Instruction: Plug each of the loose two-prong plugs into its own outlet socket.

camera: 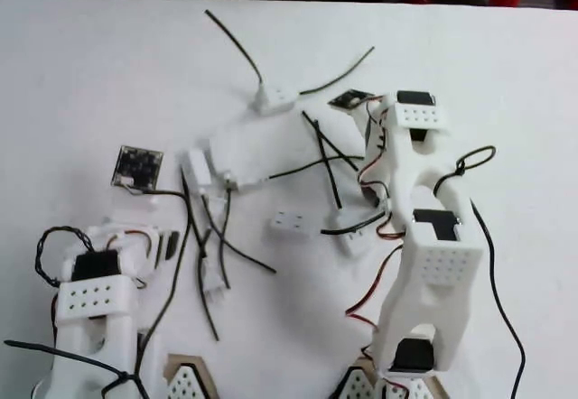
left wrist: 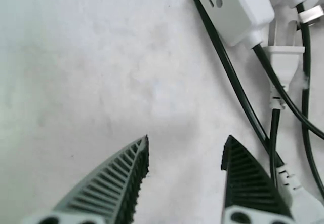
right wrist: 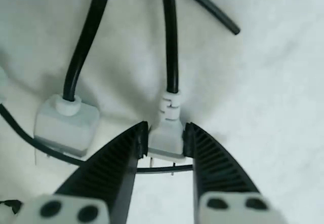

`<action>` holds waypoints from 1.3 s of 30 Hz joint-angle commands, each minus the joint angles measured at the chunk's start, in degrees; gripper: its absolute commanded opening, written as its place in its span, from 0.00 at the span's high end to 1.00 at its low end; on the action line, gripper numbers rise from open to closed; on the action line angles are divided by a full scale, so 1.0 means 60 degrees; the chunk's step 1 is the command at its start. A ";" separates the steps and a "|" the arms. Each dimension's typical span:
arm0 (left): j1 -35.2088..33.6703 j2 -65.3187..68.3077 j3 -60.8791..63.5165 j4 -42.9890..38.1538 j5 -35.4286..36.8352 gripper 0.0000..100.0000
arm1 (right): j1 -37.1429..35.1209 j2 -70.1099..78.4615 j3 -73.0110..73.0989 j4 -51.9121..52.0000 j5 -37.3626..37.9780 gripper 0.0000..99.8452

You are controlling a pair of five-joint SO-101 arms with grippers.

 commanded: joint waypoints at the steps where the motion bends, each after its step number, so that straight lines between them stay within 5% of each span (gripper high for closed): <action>1: -0.0051 -0.0242 -0.0059 -0.0147 -0.0059 0.76 | 0.0095 -0.0198 -0.1084 0.0930 -0.0220 0.86; 17: -0.0066 -0.0242 -0.0059 -0.0132 -0.0059 0.76 | 0.0374 0.1194 -0.1465 0.0608 -0.0293 0.87; 26: -0.0081 -0.0242 -0.0059 -0.0132 -0.0059 0.76 | 0.0095 0.1311 -0.1465 0.0637 -0.0308 0.98; 39: -0.0066 -0.0242 -0.0059 -0.0132 -0.0059 0.76 | -0.0007 0.0623 -0.1465 0.1370 -0.0308 0.93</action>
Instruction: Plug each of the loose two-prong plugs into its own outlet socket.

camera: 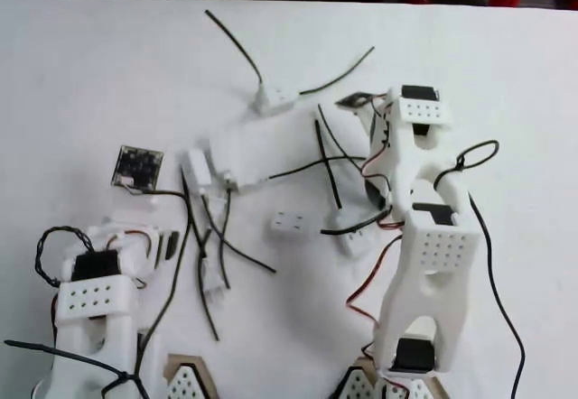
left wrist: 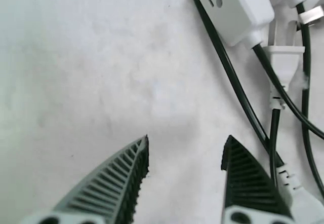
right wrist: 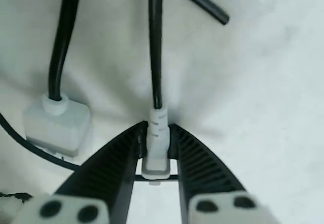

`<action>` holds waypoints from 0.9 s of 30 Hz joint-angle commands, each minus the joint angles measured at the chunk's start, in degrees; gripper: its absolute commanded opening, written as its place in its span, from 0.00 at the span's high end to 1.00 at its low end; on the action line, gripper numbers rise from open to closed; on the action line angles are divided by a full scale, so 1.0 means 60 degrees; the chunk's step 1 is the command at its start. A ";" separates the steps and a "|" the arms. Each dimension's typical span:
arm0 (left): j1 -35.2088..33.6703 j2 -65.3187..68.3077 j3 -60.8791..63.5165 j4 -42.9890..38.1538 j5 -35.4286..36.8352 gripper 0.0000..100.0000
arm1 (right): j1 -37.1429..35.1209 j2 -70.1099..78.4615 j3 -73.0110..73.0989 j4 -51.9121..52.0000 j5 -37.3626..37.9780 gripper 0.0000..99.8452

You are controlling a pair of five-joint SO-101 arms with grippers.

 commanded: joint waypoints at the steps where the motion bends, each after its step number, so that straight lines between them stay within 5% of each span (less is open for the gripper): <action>1: -0.0066 -0.0242 -0.0059 -0.0132 -0.0059 0.76 | -0.0212 -0.0711 -0.0103 0.0520 -0.0088 0.92; 15: -0.0066 -0.0242 -0.0059 -0.0132 -0.0059 0.76 | -0.0183 -0.0593 -0.0117 0.0564 -0.0029 0.98; 27: -0.0081 -0.0242 -0.0059 -0.0147 -0.0044 0.76 | -0.0330 -0.4051 -0.0103 0.0901 -0.0615 0.98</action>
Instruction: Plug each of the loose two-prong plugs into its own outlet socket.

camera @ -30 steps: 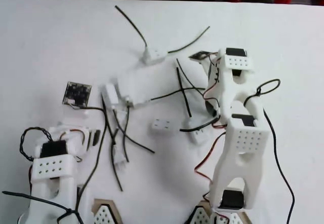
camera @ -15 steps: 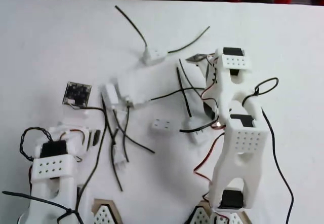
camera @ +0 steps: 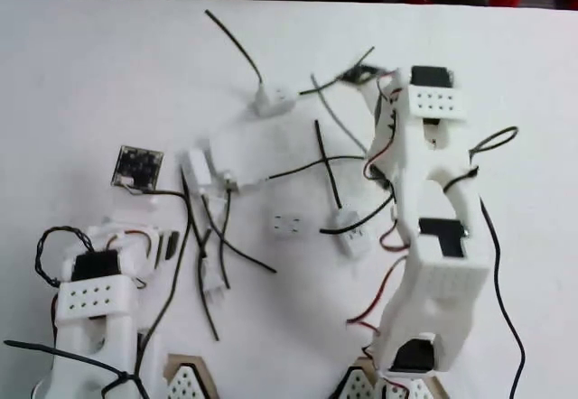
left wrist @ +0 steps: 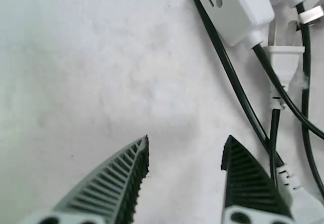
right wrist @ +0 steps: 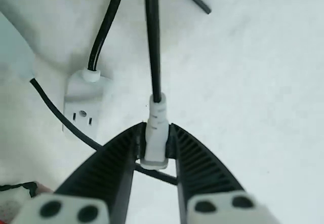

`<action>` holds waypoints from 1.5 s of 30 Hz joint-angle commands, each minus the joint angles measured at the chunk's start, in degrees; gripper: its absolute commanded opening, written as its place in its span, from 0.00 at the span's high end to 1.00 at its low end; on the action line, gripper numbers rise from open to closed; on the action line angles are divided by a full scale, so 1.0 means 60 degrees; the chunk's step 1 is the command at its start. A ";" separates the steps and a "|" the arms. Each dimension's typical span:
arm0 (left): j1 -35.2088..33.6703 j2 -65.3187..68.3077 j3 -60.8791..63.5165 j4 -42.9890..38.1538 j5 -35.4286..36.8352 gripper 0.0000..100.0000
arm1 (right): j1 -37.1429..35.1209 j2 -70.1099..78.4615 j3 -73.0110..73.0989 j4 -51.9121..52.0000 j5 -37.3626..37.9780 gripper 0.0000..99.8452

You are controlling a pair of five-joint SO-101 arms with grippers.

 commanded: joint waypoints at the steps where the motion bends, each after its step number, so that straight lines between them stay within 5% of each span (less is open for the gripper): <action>1: -0.0081 -0.0242 -0.0059 -0.0147 -0.0044 0.76 | -0.0344 -0.1546 -0.0029 0.0125 -0.0689 0.98; 7: -0.0081 -0.0271 -0.0059 -0.0132 -0.0015 0.76 | -0.1062 -0.3758 0.1333 -0.0007 -0.1480 0.98; 15: -0.0051 -0.0286 -0.0059 -0.0161 -0.0015 0.76 | -0.1238 -0.7348 0.3736 -0.2308 -0.2579 0.98; 26: -0.0022 -0.0300 -0.0396 -0.0396 0.0059 0.76 | -0.3524 -1.1729 0.8484 -0.4637 -0.4322 0.98; 31: -0.0007 -0.0300 -0.1348 -0.0396 0.1641 0.76 | -0.4330 -1.2579 1.0212 -0.6132 -0.5407 0.98; 39: 0.1663 -0.0300 -0.2989 -0.0396 0.2667 0.76 | -0.6103 -1.2696 1.2015 -0.8286 -0.6857 0.98; 45: 0.2923 -0.0300 -0.4000 -0.0381 0.2725 0.76 | -0.6938 -1.2696 1.2220 -0.8095 -0.7634 0.98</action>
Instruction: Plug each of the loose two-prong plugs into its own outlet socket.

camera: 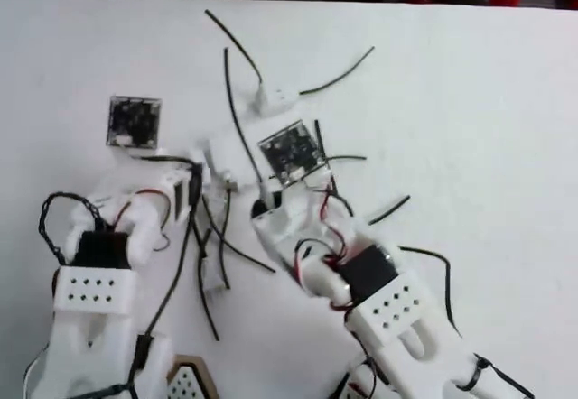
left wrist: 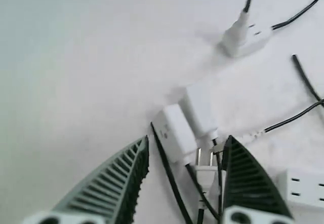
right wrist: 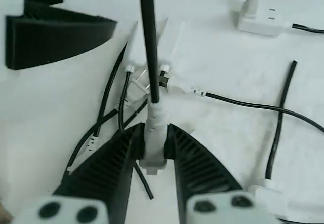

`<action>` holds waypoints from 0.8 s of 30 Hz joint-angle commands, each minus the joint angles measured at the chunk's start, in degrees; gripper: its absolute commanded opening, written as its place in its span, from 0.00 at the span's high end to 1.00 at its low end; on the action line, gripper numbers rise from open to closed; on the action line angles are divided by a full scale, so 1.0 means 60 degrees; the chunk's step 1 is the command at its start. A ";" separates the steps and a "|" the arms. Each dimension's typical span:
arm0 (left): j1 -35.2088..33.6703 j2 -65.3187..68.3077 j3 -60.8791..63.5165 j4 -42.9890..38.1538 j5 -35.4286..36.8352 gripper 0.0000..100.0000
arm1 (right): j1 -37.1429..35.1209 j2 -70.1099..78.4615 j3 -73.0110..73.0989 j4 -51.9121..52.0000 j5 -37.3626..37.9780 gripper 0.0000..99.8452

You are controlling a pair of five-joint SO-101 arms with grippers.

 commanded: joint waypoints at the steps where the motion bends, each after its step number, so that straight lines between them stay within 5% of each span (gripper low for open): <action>1: 0.0989 -0.0300 -0.1084 -0.0176 0.0059 0.76 | -0.0315 -0.0242 -0.0117 -0.0037 -0.0205 0.98; 17: 0.4037 -0.0300 -0.2549 0.2608 0.0044 0.76 | 0.0535 -0.0242 0.0249 -0.0095 -0.0161 0.98; 24: 0.3744 -0.0227 -0.2505 0.2432 0.0044 0.76 | 0.0608 -0.0242 0.0352 -0.0037 -0.0161 0.98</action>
